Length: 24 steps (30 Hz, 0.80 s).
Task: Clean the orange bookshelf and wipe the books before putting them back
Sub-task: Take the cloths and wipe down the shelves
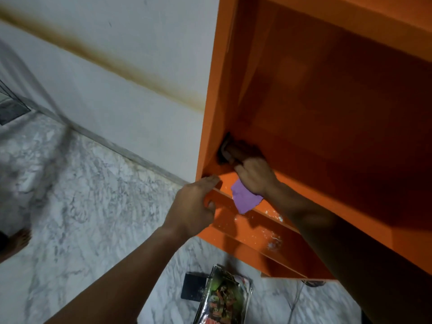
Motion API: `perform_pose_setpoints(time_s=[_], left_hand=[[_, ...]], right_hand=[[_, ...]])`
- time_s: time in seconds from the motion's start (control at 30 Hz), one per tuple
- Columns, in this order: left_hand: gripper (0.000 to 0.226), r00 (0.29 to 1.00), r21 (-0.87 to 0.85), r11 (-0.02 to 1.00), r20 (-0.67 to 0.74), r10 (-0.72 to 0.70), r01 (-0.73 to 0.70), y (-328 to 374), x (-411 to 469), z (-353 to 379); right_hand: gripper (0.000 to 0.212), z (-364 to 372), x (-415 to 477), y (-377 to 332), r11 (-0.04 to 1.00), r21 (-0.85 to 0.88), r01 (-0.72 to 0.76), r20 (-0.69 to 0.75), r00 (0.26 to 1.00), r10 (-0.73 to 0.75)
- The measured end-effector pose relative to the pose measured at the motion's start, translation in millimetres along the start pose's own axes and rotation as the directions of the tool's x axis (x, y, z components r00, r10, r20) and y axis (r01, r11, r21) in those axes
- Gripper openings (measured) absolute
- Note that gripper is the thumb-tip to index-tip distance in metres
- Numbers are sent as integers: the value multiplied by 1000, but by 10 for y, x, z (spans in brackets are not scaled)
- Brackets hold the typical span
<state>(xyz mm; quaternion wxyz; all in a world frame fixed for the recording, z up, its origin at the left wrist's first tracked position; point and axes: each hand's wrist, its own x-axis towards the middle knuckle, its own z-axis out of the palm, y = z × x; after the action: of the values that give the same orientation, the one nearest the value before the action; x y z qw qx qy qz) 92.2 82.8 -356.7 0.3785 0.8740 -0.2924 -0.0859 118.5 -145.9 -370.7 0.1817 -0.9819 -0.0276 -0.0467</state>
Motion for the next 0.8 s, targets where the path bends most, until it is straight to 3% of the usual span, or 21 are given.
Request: perform_pose_setpoints(time_s=[0.1,0.23,0.37,0.47,0.53,0.6,0.67,0.77,0.8], left_hand=[[57,993,28,998,-101,52,-50,-104,-190,-45],[55,989,23,998,-131,66,-63,-82,-197,-110],[59,994,-1,997,-80,80,-80,-60,-238,-184],[63,992,82,989,5,127,-127,-80,-272,-234],[67,980,148,970,71,185,-193,-76,-261,-274],[73,967,180,955,138,213,-236,-23,-224,-291],[78,940,247,921,240,243,-301,40,-155,-247],[84,916,385,863,353,188,-326,83,-63,-132],[86,913,415,857,383,140,-306,78,-46,-90]], right_hand=[[40,17,-226,-247,1000,-26,3,-2,1000,-3],[27,131,-449,-469,999,19,36,-35,999,-35],[32,168,-694,-793,992,55,116,-95,989,-110],[35,102,-909,-873,998,3,66,-107,992,-65],[35,64,-1101,-900,999,16,-36,-246,968,39],[35,16,-1279,-890,975,91,-202,-433,874,222],[34,-42,-1450,-782,897,215,-386,-573,694,436],[41,-115,-1677,-496,710,387,-588,-627,397,670],[47,-97,-1756,-398,641,407,-651,-606,333,722]])
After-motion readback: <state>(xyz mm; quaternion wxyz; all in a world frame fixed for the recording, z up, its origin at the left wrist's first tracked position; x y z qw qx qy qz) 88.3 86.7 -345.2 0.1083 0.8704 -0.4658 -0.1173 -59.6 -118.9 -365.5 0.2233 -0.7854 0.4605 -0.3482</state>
